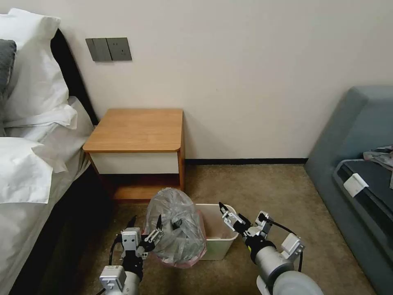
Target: Pick up the garbage bag from the table and place it over the trash can.
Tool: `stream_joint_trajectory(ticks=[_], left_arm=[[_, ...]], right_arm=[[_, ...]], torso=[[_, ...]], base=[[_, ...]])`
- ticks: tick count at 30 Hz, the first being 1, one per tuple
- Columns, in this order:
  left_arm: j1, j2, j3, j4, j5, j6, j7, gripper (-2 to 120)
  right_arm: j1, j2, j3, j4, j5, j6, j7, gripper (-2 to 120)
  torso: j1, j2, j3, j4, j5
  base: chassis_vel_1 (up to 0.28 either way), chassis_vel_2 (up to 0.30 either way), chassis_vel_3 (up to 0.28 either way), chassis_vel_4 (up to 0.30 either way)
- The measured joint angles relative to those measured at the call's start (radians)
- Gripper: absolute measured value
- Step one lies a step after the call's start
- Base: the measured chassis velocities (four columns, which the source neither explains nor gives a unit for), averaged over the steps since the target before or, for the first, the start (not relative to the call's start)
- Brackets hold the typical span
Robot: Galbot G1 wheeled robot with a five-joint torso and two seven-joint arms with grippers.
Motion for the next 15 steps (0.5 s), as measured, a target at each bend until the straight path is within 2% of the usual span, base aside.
stream_joint_trajectory(ticks=[5, 15], left_arm=[[-0.022, 0.003, 0.015, 0.022, -0.010, 0.013, -0.018, 74], [-0.054, 0.032, 0.036, 0.046, -0.030, 0.025, -0.013, 66]], right_arm=[[-0.022, 0.009, 0.007, -0.002, -0.011, 0.006, -0.002, 100], [-0.022, 0.023, 0.001, -0.003, -0.028, 0.013, 0.002, 100]], torso=[[0.000, 0.000, 0.000, -0.0001, 0.0000], [0.000, 0.000, 0.000, 0.0000, 0.0000]], base=[[0.000, 0.000, 0.000, 0.000], [0.000, 0.000, 0.000, 0.000]])
